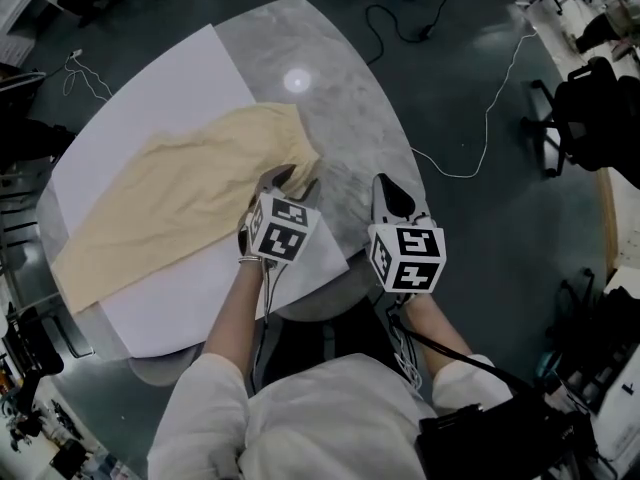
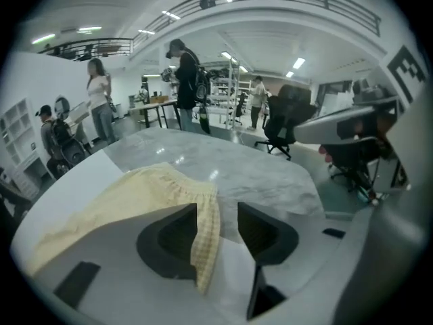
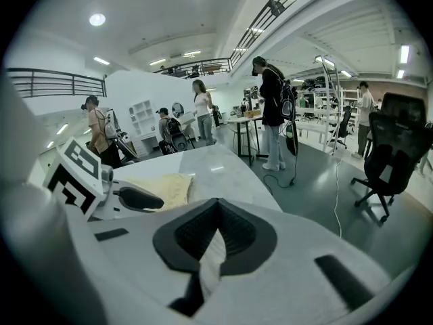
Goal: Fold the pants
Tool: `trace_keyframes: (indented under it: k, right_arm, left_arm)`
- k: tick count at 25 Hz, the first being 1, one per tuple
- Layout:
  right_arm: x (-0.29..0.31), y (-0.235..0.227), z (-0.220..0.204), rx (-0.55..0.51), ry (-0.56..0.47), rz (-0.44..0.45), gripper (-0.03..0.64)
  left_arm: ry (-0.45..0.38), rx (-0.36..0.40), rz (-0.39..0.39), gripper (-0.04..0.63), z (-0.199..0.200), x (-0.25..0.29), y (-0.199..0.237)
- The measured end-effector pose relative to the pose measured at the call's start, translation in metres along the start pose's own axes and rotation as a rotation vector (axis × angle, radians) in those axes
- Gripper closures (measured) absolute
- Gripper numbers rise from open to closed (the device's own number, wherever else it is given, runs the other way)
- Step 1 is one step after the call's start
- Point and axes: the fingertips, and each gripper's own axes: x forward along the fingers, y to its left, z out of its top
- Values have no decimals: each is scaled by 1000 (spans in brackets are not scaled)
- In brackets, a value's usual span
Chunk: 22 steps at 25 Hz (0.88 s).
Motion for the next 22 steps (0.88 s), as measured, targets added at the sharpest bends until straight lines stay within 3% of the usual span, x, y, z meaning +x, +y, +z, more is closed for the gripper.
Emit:
trace_keyframes:
  k: [3, 9, 17, 22]
  right_arm:
    - [5, -4, -5, 9, 11, 4, 624]
    - [14, -9, -12, 31, 27, 14, 624]
    - [27, -9, -11, 48, 33, 40, 624]
    - [30, -5, -17, 54, 47, 60, 624]
  left_arm:
    - [73, 79, 10, 433, -1, 19, 5]
    - [155, 125, 9, 429, -9, 39, 11]
    - [219, 77, -58, 419, -10, 45, 15]
    - [222, 75, -59, 474, -10, 45, 19]
